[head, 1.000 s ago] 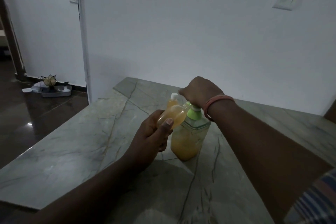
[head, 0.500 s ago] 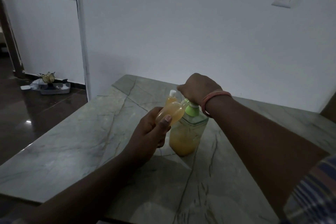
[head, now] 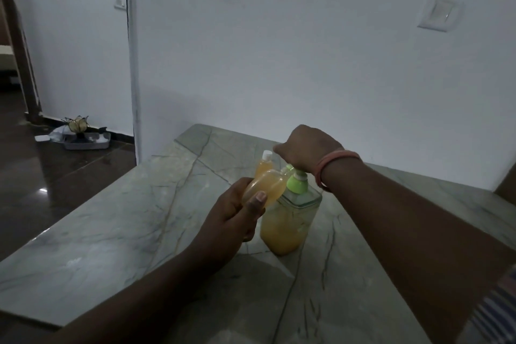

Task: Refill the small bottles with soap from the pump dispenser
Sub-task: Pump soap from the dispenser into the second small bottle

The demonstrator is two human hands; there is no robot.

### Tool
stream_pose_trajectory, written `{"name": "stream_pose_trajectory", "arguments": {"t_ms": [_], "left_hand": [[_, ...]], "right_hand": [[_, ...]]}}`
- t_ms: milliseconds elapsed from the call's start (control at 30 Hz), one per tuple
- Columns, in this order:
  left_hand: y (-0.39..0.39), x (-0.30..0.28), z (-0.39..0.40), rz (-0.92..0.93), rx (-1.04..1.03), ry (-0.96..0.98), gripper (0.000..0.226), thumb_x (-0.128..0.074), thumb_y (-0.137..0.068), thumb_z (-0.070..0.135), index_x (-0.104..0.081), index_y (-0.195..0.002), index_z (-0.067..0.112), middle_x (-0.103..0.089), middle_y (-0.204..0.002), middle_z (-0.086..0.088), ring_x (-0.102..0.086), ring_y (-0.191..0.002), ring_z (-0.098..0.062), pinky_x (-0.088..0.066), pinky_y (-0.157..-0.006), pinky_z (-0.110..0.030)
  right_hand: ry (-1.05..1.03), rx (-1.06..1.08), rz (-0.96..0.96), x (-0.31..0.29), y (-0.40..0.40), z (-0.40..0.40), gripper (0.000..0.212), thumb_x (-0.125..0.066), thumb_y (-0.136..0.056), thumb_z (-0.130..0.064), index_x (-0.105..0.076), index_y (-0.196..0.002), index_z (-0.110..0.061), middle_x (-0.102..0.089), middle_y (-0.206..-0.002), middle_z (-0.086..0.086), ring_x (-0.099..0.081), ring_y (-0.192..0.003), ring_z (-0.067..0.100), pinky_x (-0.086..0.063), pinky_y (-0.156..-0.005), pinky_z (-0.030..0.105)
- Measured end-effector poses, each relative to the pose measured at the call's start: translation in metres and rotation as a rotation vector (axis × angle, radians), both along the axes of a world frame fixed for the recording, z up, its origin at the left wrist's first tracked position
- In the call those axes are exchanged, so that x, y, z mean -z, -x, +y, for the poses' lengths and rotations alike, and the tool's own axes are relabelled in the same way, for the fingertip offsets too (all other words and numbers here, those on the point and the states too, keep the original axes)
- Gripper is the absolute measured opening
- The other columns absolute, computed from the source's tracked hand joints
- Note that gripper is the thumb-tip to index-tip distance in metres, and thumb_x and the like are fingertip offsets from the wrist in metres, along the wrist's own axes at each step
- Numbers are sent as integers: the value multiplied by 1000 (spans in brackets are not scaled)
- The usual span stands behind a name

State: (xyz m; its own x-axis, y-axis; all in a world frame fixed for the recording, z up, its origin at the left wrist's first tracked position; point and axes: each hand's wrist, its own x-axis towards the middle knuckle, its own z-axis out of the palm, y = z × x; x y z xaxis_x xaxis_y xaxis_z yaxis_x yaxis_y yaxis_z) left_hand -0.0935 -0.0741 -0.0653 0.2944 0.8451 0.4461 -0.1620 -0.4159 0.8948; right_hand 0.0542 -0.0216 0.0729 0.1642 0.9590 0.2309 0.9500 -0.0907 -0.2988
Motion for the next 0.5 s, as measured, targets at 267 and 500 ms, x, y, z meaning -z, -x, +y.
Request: {"name": "stream_pose_trajectory", "arguments": {"t_ms": [267,500], "left_hand": [[-1,0,1,18,-7,19,40,-55,-92,46,-55,-116,15,-55,-71,0,-45,-51,-11,-40,-46,-23],[1,5,4,29,-13,23,37,-52,-93,45,-55,-114,15,-54,-73,-3,-46,-54,-12,-41,-48,-23]], "right_hand": [[53,-2,60,1,0,-1,35,-65,-83,-43,-55,-59,-19,-59,-57,-1,-59,-60,20,-42,-62,29],[8,40,97,7,-1,2,32,-60,-85,-38,-53,-60,-19,-59,-58,0,-57,-60,21,-42,-61,30]]}}
